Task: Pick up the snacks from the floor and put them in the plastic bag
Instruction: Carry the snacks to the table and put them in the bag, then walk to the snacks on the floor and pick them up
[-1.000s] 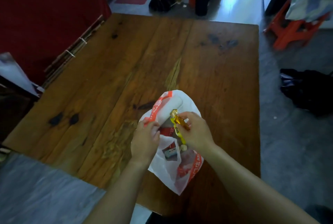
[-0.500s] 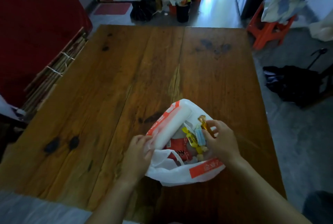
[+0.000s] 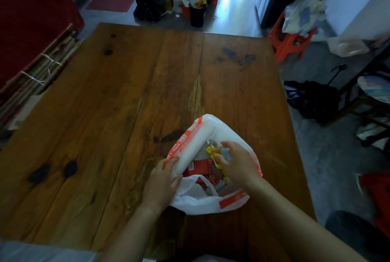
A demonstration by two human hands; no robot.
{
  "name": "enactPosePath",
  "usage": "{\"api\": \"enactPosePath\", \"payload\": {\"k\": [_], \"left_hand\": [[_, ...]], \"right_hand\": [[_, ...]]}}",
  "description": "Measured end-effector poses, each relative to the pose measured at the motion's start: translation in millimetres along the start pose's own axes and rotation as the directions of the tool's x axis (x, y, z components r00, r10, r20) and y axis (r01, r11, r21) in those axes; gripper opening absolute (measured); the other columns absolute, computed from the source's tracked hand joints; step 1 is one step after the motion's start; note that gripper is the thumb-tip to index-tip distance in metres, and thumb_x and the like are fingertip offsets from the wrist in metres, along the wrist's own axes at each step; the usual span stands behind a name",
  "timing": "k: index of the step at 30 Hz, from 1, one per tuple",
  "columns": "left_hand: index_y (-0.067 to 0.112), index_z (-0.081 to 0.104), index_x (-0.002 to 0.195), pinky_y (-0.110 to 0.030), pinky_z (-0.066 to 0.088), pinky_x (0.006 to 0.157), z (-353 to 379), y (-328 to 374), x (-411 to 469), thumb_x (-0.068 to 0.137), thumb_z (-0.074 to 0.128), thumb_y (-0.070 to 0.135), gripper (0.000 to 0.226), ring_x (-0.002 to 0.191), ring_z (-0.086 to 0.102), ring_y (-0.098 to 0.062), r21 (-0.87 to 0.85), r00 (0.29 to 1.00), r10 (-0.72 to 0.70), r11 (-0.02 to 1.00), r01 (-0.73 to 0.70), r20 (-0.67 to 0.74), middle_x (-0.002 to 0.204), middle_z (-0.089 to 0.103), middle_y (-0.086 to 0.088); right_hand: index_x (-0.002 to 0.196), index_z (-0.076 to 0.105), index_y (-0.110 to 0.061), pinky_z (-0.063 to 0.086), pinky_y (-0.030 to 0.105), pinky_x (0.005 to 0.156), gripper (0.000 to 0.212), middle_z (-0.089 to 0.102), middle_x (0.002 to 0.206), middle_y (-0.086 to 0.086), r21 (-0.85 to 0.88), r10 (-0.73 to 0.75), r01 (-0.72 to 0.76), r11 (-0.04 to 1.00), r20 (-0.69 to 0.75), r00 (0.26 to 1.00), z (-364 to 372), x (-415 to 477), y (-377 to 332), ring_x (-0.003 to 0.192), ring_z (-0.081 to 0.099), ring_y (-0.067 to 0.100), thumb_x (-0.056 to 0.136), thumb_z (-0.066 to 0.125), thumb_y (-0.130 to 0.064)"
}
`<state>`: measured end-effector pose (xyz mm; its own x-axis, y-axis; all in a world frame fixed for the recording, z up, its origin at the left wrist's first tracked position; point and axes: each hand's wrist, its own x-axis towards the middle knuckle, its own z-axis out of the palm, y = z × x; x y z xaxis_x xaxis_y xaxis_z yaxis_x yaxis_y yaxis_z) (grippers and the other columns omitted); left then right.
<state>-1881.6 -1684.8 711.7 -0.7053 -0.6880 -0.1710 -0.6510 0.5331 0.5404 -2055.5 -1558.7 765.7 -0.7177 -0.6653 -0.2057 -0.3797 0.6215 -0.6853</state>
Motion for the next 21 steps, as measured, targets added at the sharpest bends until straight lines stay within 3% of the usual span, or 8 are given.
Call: {"api": "enactPosePath", "payload": {"k": [5, 8, 11, 14, 17, 21], "left_hand": [[0.030, 0.040, 0.137, -0.030, 0.041, 0.098, -9.5, 10.0, -19.0, 0.089, 0.056, 0.035, 0.050, 0.125, 0.042, -0.015, -0.004, 0.991, -0.045, 0.999, 0.045, -0.122, 0.141, 0.042, 0.001], [0.030, 0.040, 0.137, -0.036, 0.040, 0.104, -12.0, 18.4, -45.2, 0.090, 0.050, 0.046, 0.051, 0.128, 0.042, -0.016, -0.027, 0.977, -0.110, 0.994, 0.107, -0.185, 0.143, 0.042, 0.001], [0.033, 0.034, 0.140, -0.042, 0.035, 0.109, -7.6, 31.1, -86.2, 0.087, 0.037, 0.062, 0.061, 0.134, 0.035, -0.018, 0.026, 0.951, -0.235, 0.969, 0.245, -0.203, 0.147, 0.038, 0.002], [0.035, 0.030, 0.141, -0.044, 0.027, 0.112, 5.0, 48.1, -139.7, 0.086, 0.033, 0.064, 0.063, 0.138, 0.026, -0.020, 0.016, 0.890, -0.404, 0.909, 0.416, -0.212, 0.151, 0.031, 0.002], [0.037, 0.029, 0.141, -0.044, 0.026, 0.110, 15.7, 60.6, -204.2, 0.082, 0.028, 0.071, 0.068, 0.138, 0.026, -0.019, 0.002, 0.809, -0.527, 0.838, 0.546, -0.261, 0.151, 0.029, 0.003], [0.030, 0.042, 0.136, -0.043, 0.032, 0.105, 17.4, 72.5, -308.9, 0.073, 0.019, 0.073, 0.079, 0.133, 0.035, -0.020, -0.100, 0.608, -0.682, 0.695, 0.712, -0.407, 0.144, 0.041, 0.002]], "right_hand": [[0.133, 0.040, -0.023, 0.035, 0.032, 0.103, 0.049, 0.045, 0.137, -0.003, -0.140, -0.132, 0.146, 0.979, 0.106, 0.986, -10.6, -7.5, -2.7, 0.125, 0.040, 0.014, 0.088, 0.054, -0.039], [0.134, 0.038, -0.024, 0.035, 0.037, 0.108, 0.050, 0.043, 0.140, -0.003, -0.143, -0.224, 0.249, 0.958, 0.170, 0.960, -20.8, -23.7, 0.1, 0.128, 0.038, 0.014, 0.089, 0.048, -0.045], [0.136, 0.035, -0.023, 0.025, 0.038, 0.111, 0.052, 0.037, 0.145, -0.002, -0.185, -0.343, 0.403, 0.897, 0.285, 0.895, -32.8, -46.0, 1.8, 0.134, 0.032, 0.017, 0.091, 0.039, -0.049], [0.134, 0.036, -0.023, 0.021, 0.032, 0.109, 0.053, 0.040, 0.143, -0.001, -0.151, -0.506, 0.581, 0.800, 0.352, 0.787, -34.9, -73.3, 4.0, 0.133, 0.032, 0.017, 0.091, 0.036, -0.053], [0.133, 0.038, -0.022, 0.029, 0.029, 0.104, 0.054, 0.041, 0.141, -0.001, -0.021, -0.615, 0.693, 0.720, 0.444, 0.652, -21.3, -107.0, -2.2, 0.132, 0.033, 0.017, 0.089, 0.042, -0.052], [0.134, 0.039, -0.019, 0.025, 0.028, 0.106, 0.055, 0.041, 0.142, 0.002, 0.115, -0.700, 0.827, 0.551, 0.604, 0.382, 14.2, -164.9, -24.6, 0.133, 0.032, 0.017, 0.088, 0.046, -0.048]]}}
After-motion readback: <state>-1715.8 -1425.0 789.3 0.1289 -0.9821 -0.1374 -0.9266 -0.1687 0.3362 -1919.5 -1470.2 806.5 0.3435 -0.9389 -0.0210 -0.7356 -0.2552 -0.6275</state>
